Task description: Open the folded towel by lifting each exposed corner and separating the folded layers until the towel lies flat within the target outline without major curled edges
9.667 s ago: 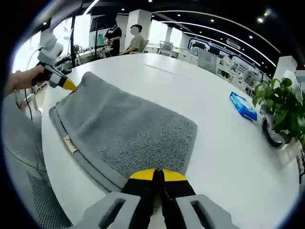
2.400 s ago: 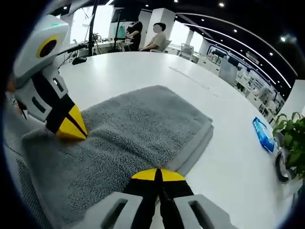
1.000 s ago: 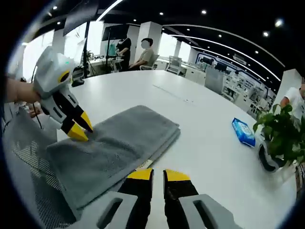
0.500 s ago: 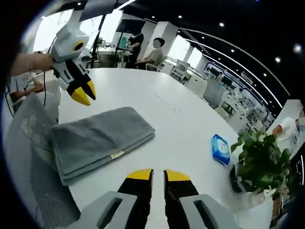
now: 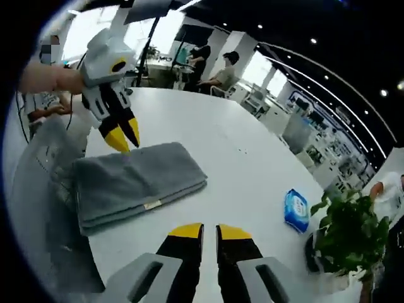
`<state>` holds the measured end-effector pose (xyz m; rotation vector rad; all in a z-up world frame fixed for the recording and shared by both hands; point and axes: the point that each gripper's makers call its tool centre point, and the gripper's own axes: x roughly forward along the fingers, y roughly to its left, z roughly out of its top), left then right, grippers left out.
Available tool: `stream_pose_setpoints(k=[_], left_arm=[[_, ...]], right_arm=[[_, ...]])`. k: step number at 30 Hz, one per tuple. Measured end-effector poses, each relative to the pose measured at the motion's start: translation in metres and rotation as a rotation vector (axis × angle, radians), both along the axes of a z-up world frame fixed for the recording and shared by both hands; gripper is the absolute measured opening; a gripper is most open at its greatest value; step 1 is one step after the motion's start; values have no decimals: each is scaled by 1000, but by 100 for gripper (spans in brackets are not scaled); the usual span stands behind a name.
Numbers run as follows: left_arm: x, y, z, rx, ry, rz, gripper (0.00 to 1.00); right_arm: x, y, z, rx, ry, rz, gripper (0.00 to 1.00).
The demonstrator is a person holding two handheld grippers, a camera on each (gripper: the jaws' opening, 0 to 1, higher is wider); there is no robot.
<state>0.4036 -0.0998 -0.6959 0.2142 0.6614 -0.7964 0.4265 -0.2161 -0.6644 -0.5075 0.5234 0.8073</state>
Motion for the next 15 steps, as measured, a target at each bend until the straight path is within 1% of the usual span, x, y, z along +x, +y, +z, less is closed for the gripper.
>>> stream_pose_setpoints(k=[2,3,4,5,7,8,9,11,13,15], left_arm=[[4,-5,-12,3,19,11,13],[5,-6,-18,6,27,13,13],[7,-8,-26,5,40,23,13],[9,-9,-32,9,49,29,13],[10,-12,-42,8,64,35,13],[12,-14,-50,11,66,41,13],[13,-15,-56,16,69,48,13],[14,-17,-72,31,74,57,14],[13,-19,-88,40,93,78,15],[12,-21,-95,28,102,90,15]], right_arm=[[0,12,-12,61,43,-27,4],[-1,22,-23,104,81,-35,4],[-2,25,-27,114,90,-34,4],[-3,33,-39,142,126,-42,4],[-7,44,-59,166,185,-52,4],[-8,47,-66,174,203,-61,4],[-9,51,-78,180,229,-67,4],[-8,55,-93,206,267,-98,4],[-9,60,-105,230,303,-125,4],[-9,64,-114,233,312,-123,4]])
